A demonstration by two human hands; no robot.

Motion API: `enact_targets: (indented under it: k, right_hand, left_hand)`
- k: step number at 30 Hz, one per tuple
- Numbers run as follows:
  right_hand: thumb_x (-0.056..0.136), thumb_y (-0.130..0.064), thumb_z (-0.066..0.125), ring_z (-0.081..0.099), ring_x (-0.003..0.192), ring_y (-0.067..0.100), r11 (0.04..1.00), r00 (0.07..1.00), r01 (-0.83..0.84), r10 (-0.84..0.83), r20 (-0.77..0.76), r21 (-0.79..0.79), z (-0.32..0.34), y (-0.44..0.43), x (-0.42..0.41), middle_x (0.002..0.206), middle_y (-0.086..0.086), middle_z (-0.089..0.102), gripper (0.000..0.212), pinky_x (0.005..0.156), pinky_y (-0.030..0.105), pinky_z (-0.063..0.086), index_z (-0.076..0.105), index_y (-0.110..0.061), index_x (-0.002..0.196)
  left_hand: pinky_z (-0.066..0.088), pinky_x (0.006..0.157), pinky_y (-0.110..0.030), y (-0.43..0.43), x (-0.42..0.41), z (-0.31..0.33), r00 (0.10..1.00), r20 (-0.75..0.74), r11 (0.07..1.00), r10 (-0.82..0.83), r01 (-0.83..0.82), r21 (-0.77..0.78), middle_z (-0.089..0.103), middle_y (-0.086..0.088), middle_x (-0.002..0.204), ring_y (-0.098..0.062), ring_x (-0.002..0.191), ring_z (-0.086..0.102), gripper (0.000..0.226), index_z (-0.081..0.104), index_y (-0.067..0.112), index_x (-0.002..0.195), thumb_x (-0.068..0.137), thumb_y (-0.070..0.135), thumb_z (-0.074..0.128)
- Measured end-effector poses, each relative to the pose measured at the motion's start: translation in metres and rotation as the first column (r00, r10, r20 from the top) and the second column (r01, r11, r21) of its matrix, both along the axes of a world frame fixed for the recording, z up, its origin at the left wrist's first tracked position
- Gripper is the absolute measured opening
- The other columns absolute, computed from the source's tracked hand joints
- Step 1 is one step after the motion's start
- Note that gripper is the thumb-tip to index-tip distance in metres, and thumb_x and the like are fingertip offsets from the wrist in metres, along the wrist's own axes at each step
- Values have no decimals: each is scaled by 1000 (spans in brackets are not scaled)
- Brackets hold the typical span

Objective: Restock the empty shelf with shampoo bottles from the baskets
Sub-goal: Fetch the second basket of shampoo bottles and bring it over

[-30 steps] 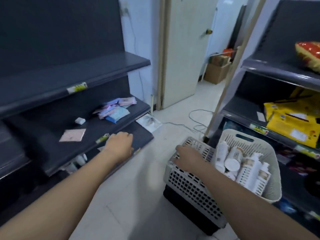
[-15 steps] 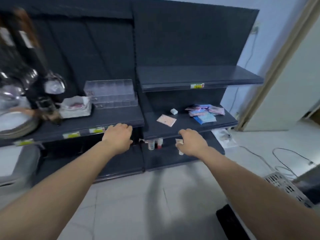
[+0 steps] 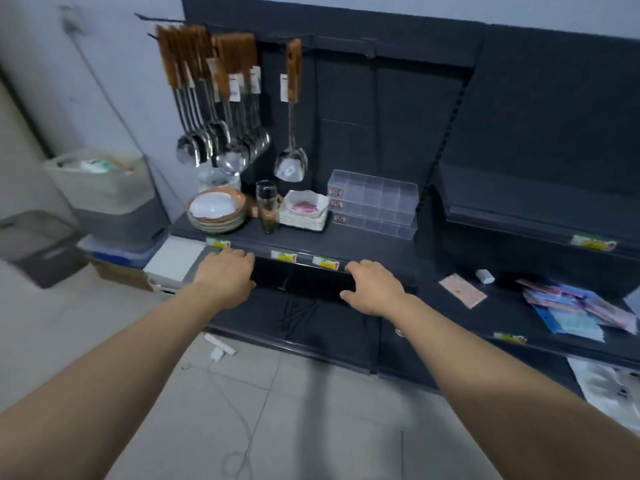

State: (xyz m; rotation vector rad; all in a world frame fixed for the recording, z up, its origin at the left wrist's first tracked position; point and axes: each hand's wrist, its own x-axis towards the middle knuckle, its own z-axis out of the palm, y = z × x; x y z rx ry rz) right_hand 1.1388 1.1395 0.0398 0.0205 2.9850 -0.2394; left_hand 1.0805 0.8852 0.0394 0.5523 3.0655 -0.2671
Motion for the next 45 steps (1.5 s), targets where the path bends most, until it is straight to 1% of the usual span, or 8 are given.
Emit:
enact_targets:
  k: [9, 13, 17, 20, 25, 31, 38, 45]
  right_hand:
    - [94, -39, 57, 42, 128, 29, 951, 951, -308, 308, 20, 8, 2, -66, -117, 136, 9, 47, 56, 99, 42, 45, 41, -14, 141]
    - [94, -40, 57, 43, 128, 30, 898, 899, -438, 438, -5, 38, 11, -101, -162, 136, 10, 48, 55, 100, 42, 44, 42, -13, 139]
    - [92, -38, 59, 46, 126, 31, 847, 846, -530, 532, -43, 37, 19, -148, -197, 136, 11, 50, 52, 99, 43, 45, 46, -12, 135]
    - [92, -36, 58, 49, 123, 32, 786, 785, -617, 618, -40, 48, 22, -220, -235, 134, 11, 52, 46, 94, 41, 45, 49, -11, 129]
    - [92, -37, 58, 48, 123, 33, 767, 767, -636, 640, -32, 83, 18, -238, -248, 134, 12, 51, 49, 96, 42, 45, 47, -12, 133]
    - [92, -38, 56, 49, 123, 32, 726, 727, -682, 686, -25, 89, 12, -358, -320, 134, 11, 52, 47, 94, 41, 45, 47, -13, 131]
    - [94, -37, 55, 46, 126, 31, 747, 748, -659, 663, -24, 92, 22, -470, -392, 138, 11, 48, 52, 94, 42, 45, 42, -13, 138]
    - [92, -38, 59, 49, 125, 30, 775, 777, -627, 630, -6, 77, 18, -536, -463, 137, 11, 51, 54, 91, 38, 46, 45, -12, 137]
  left_hand:
    - [46, 93, -40, -72, -32, 3, 953, -16, 953, 303, -303, -8, 57, -9, 123, -28, 117, 52, 38, 51, 13, 116, 90, 40, 56]
    - [46, 92, -38, -99, -42, 8, 903, -33, 904, 428, -428, 17, 57, -6, 127, -26, 118, 53, 40, 51, 17, 123, 91, 40, 55]
    - [44, 90, -38, -137, -46, 19, 855, -66, 857, 514, -516, -16, 58, -6, 123, -26, 118, 53, 36, 50, 14, 117, 92, 40, 54]
    - [43, 92, -39, -199, -61, 17, 772, -71, 774, 632, -633, -3, 58, -5, 125, -25, 119, 52, 40, 50, 14, 121, 92, 41, 53]
    - [44, 91, -39, -215, -69, 17, 773, -80, 775, 629, -632, -18, 58, -7, 121, -26, 118, 51, 38, 49, 13, 119, 93, 40, 52]
    - [45, 88, -39, -323, -123, 14, 744, -97, 749, 661, -663, 15, 58, -8, 119, -27, 114, 53, 36, 50, 12, 116, 92, 40, 53]
    - [44, 89, -39, -433, -190, 27, 741, -99, 745, 665, -666, 19, 59, -8, 119, -26, 112, 54, 35, 50, 12, 116, 93, 38, 53]
    - [43, 87, -39, -507, -260, 26, 748, -84, 752, 658, -659, 17, 58, -8, 118, -27, 113, 53, 35, 50, 13, 116, 93, 39, 52]
